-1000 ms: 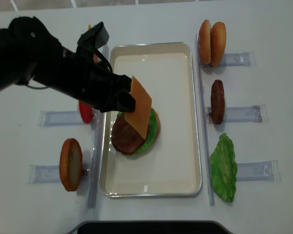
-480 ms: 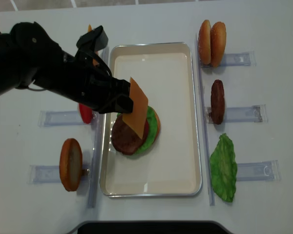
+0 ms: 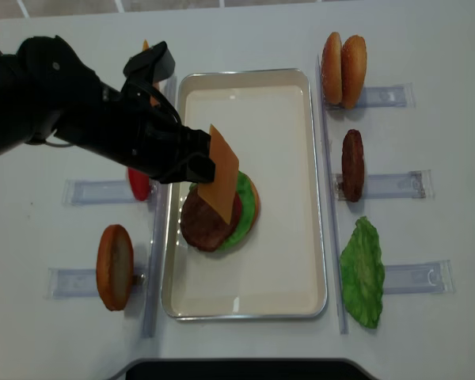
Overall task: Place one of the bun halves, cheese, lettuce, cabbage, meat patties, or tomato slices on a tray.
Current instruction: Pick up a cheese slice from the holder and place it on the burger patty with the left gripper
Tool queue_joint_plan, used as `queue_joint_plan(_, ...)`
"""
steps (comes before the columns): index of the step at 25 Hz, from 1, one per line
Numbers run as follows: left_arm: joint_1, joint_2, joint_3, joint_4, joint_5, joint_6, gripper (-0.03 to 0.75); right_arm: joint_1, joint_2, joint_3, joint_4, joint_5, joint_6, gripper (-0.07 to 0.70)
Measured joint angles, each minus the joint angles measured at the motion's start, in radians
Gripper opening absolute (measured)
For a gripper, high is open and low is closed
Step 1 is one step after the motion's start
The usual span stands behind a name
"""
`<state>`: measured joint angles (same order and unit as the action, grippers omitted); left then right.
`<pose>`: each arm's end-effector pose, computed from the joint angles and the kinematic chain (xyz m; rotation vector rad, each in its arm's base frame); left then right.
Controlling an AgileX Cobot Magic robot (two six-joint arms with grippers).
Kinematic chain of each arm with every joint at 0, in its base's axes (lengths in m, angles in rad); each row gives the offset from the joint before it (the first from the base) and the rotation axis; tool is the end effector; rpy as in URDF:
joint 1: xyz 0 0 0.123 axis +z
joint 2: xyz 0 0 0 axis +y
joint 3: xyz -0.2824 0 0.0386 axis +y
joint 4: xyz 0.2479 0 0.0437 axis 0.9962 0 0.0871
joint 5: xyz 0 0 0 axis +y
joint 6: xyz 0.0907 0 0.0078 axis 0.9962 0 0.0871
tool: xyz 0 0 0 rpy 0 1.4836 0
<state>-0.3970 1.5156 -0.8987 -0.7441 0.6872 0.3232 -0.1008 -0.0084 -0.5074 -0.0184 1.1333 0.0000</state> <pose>0.2519 -0.1481 0.2271 0.2931 2.6990 -0.8095 -0.0103 -0.0005 0.2734 0.1077 2.0993 -0.0829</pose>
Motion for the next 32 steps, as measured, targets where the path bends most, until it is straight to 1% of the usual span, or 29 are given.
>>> queue_joint_plan(3,0.0,0.0,0.007,-0.031,-0.009,0.02,0.018,0.0,0.0,0.0,0.0,0.0,0.0,0.485)
queue_joint_plan(7,0.0,0.0,0.065,-0.063,-0.041,0.051,0.018,0.0,0.0,0.0,0.0,0.0,0.0,0.485)
queue_joint_plan(11,0.0,0.0,0.123,-0.17,-0.067,0.154,0.018,0.0,0.0,0.0,0.0,0.0,0.0,0.485)
queue_joint_plan(13,0.0,0.0,0.131,-0.213,-0.075,0.2,0.017,0.0,0.0,0.0,0.0,0.0,0.0,0.485)
queue_joint_plan(15,0.0,0.0,0.131,-0.228,-0.078,0.22,0.017,0.0,0.0,0.0,0.0,0.0,0.0,0.485)
queue_joint_plan(26,0.0,0.0,0.131,-0.204,-0.083,0.227,0.017,0.0,0.0,0.0,0.0,0.0,0.0,0.485)
queue_joint_plan(32,0.0,0.0,0.131,-0.127,-0.083,0.169,0.017,0.0,0.0,0.0,0.0,0.0,0.0,0.485)
